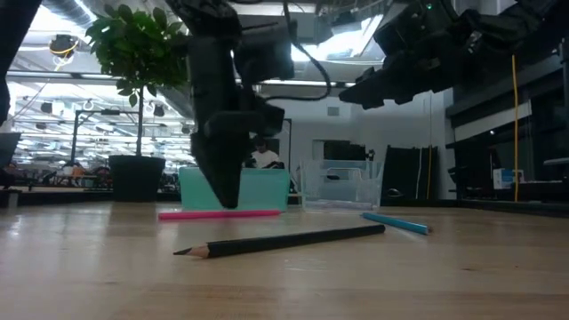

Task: Sort pens & pencils
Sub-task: Put the pink pencil into the blue bin

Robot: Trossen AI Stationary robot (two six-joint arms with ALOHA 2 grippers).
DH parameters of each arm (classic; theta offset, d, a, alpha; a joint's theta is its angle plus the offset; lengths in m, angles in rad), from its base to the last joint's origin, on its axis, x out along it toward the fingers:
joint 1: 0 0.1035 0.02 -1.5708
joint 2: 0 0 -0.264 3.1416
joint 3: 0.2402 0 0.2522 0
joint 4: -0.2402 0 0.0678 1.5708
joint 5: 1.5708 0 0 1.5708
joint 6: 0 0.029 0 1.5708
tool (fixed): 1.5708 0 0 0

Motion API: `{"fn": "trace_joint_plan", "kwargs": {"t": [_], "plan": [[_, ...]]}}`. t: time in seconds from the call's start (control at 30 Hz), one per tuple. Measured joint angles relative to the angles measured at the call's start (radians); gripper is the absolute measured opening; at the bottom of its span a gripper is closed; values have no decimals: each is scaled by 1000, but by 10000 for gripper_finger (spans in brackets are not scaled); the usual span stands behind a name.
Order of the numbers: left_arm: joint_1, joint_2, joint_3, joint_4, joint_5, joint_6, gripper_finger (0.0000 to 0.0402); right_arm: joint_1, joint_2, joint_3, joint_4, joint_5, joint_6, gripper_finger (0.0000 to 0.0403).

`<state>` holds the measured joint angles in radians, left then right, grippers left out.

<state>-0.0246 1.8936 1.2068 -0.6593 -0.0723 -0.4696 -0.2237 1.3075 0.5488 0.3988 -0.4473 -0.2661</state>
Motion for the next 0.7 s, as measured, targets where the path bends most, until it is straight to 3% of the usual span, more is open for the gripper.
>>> {"fn": "trace_joint_plan", "kwargs": {"t": [0.23, 0.7], "plan": [[12, 53, 7, -10, 85, -54, 100, 3, 0, 0, -1, 0, 0, 132], [11, 72, 8, -32, 106, -71, 100, 4, 0, 0, 0, 0, 0, 132]]}}
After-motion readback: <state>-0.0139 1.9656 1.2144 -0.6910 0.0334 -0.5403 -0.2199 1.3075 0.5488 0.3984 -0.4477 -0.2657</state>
